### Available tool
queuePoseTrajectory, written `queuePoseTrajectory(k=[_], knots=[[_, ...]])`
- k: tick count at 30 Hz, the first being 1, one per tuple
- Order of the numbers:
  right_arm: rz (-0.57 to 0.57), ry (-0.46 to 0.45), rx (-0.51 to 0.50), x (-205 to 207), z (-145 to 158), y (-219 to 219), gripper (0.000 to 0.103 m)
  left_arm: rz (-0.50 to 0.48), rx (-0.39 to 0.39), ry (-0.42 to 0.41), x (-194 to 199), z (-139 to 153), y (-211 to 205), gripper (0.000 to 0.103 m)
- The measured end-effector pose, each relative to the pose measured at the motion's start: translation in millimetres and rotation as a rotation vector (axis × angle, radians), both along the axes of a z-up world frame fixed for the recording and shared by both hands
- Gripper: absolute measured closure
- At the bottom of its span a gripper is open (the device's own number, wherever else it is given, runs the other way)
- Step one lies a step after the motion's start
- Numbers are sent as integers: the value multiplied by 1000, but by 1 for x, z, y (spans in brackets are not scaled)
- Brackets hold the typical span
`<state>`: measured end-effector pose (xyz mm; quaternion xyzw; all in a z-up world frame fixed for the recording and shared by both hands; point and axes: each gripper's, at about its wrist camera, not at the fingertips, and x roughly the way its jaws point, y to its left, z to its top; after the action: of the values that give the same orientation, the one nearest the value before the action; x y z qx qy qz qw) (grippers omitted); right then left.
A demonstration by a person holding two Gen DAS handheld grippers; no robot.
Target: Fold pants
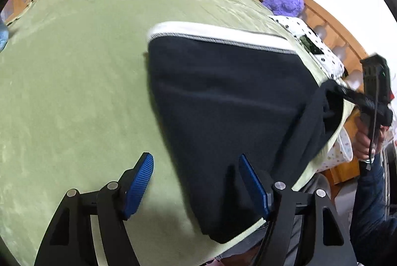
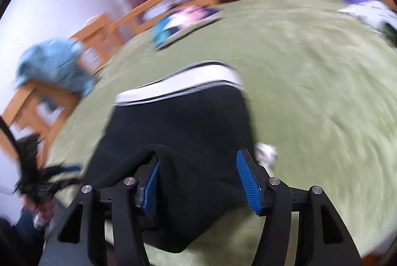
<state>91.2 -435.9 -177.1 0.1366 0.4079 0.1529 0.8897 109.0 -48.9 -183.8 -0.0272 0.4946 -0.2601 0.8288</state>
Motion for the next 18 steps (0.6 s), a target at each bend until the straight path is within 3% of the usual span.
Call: queuePoseTrajectory(k=[3, 4, 6, 8, 12, 13, 15, 17, 18], knots=[[89, -66, -150, -17, 24, -6, 51, 17, 0, -4, 6, 4, 8, 33], [101, -71, -136, -25, 26, -12, 51, 20, -6, -5, 8, 4, 9, 33], [113, -83, -16, -54, 27, -40, 47, 23, -21, 4, 14, 0, 8, 33], [20, -77, -2, -67, 24, -59, 41, 38, -16, 10, 23, -7, 1, 33], [-152, -31, 93, -38, 6, -75, 37, 86, -28, 53, 49, -24, -8, 33], [-189, -7, 173, -21, -9, -75, 37, 90, -36, 75, 54, -28, -11, 33], [-217, 45, 226, -1, -33, -67, 37, 88, -42, 122, 65, -37, -18, 33], [-204, 133, 176, 28, -63, -42, 37, 92, -32, 123, 73, -41, -26, 33], [-195, 165, 148, 37, -74, -33, 31, 90, -25, 117, 74, -42, -29, 32]])
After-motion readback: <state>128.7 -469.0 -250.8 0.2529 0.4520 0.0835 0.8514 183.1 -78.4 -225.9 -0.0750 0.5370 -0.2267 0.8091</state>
